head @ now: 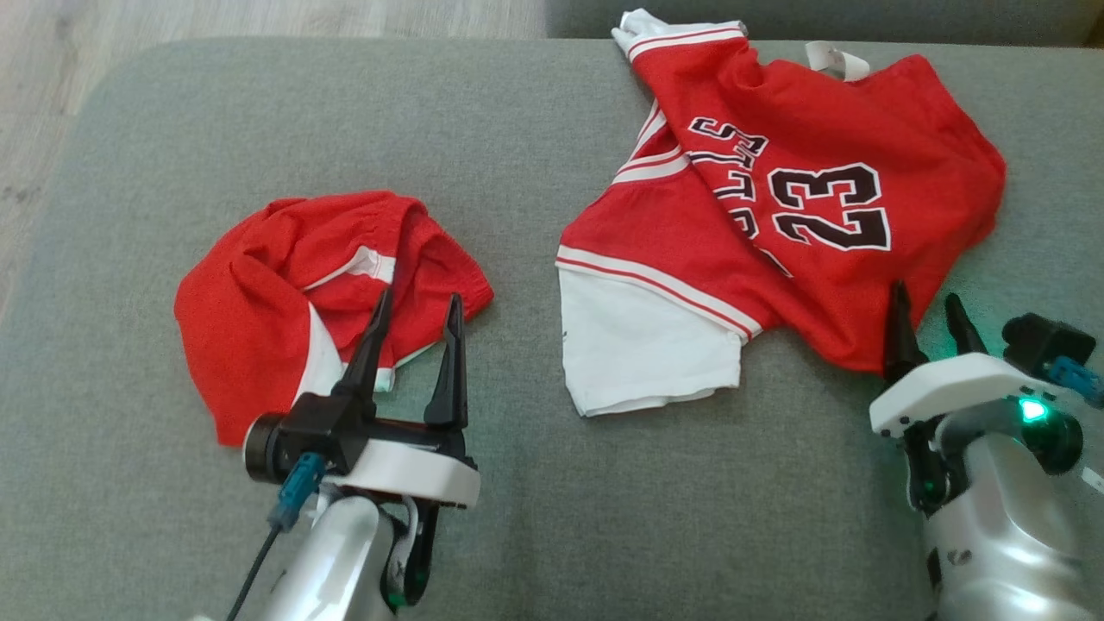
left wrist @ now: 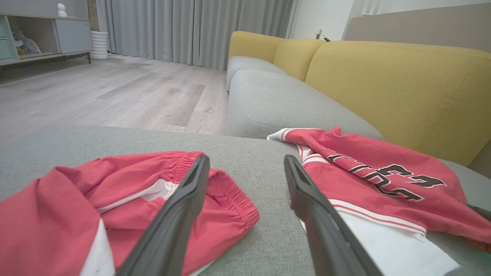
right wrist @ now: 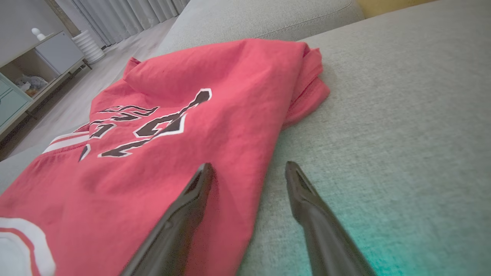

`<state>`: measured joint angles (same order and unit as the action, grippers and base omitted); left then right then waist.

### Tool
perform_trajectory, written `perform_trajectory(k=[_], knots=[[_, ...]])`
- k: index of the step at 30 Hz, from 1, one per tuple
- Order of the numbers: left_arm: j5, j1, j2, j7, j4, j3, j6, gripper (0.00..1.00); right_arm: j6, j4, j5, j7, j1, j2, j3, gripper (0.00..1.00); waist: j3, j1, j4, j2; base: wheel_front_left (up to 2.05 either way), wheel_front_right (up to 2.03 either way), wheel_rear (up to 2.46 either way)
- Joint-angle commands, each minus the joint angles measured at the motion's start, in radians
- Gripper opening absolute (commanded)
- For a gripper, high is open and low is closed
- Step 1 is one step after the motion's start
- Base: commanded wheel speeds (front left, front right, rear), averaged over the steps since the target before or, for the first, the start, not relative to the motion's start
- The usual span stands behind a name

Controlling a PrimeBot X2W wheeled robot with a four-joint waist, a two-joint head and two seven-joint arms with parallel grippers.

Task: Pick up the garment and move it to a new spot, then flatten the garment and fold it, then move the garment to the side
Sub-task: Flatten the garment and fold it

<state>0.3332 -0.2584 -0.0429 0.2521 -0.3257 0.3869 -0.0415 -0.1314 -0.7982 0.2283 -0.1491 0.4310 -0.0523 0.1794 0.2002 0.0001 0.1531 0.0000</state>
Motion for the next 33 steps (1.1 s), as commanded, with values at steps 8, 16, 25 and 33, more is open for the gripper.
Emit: perform_trajectory(k=[8,16,25,33], knots=[[-0.015,-0.037,-0.007,0.010,0.022,-0.047,0.000,1.00,0.001,-0.003,-0.075,-0.072,0.064,0.002,0.038,0.00,-0.007,-0.0001,-0.016,0.0000,0.00,0.00,0.00],[-0.014,-0.025,-0.007,0.010,0.025,-0.051,-0.001,1.00,0.001,0.171,-0.303,-0.045,0.033,0.002,0.243,0.00,-0.038,-0.0001,-0.052,0.0000,0.00,0.00,0.00],[0.012,-0.031,-0.007,0.010,0.036,-0.029,-0.004,1.00,0.001,0.370,-0.485,0.114,0.007,0.002,0.201,0.00,-0.020,-0.0001,-0.039,0.0000,0.00,0.00,0.00],[0.016,-0.049,-0.007,0.010,0.033,-0.019,-0.003,1.00,0.001,0.245,-0.512,0.162,0.020,0.002,0.058,0.00,0.014,-0.0001,-0.005,0.0000,0.00,0.00,0.00]])
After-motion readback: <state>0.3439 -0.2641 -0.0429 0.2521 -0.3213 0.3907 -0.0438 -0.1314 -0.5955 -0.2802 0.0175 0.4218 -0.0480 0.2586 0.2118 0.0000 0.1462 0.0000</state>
